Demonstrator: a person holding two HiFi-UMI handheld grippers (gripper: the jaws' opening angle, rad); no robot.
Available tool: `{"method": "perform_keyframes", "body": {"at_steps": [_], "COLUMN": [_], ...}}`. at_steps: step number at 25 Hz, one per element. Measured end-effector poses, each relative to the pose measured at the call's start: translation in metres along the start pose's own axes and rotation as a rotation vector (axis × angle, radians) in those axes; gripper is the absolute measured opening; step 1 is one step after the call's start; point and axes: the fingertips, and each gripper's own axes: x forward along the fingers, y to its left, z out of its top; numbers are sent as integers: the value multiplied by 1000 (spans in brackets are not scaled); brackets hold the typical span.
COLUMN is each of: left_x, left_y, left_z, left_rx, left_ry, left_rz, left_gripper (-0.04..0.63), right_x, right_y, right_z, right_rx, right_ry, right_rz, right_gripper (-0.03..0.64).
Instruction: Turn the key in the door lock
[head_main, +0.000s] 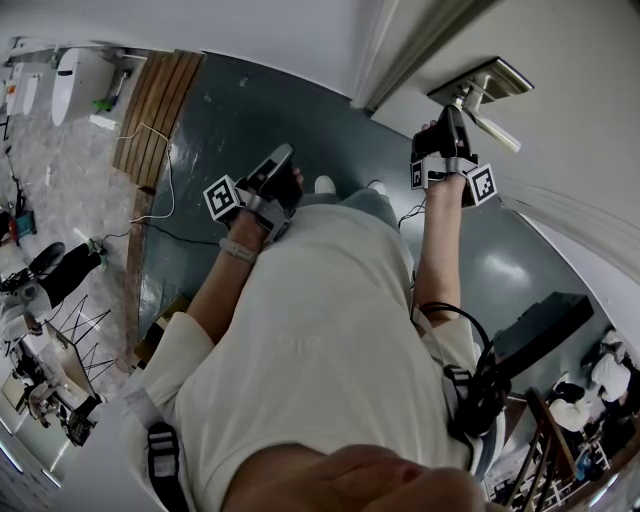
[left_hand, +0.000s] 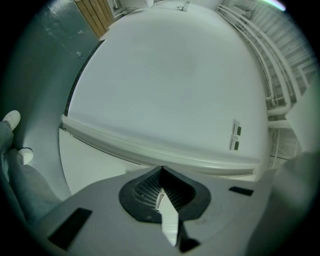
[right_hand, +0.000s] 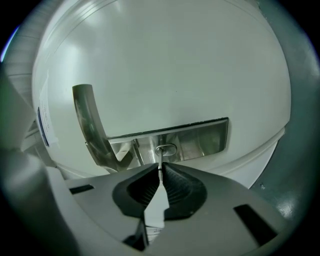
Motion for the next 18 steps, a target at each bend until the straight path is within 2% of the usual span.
{"method": "perform_keyframes", "body": {"at_steps": [7, 10, 12, 15, 18], "left_x": [2, 3, 5, 5, 3], "left_y": [2, 2, 1, 0, 1], "left_z": [0, -1, -1, -1, 0], "left_rx": [-5, -11, -13, -17, -19], "left_ry": [2, 4, 5, 2, 0], "left_rz": [1, 0, -3, -8, -11], "left_gripper": [8, 8, 8, 8, 8], "right_x": [-1, -6, -12, -21, -34], "right_y": [5, 11, 15, 16, 8], "right_z": [-6, -15, -22, -33, -35], "right_rx": [-91, -237, -464, -1003, -1526], "right_ry": [75, 149, 232, 387, 485], "right_rz": [-5, -71, -138, -223, -339], "right_gripper": [40, 46, 87, 143, 146]}}
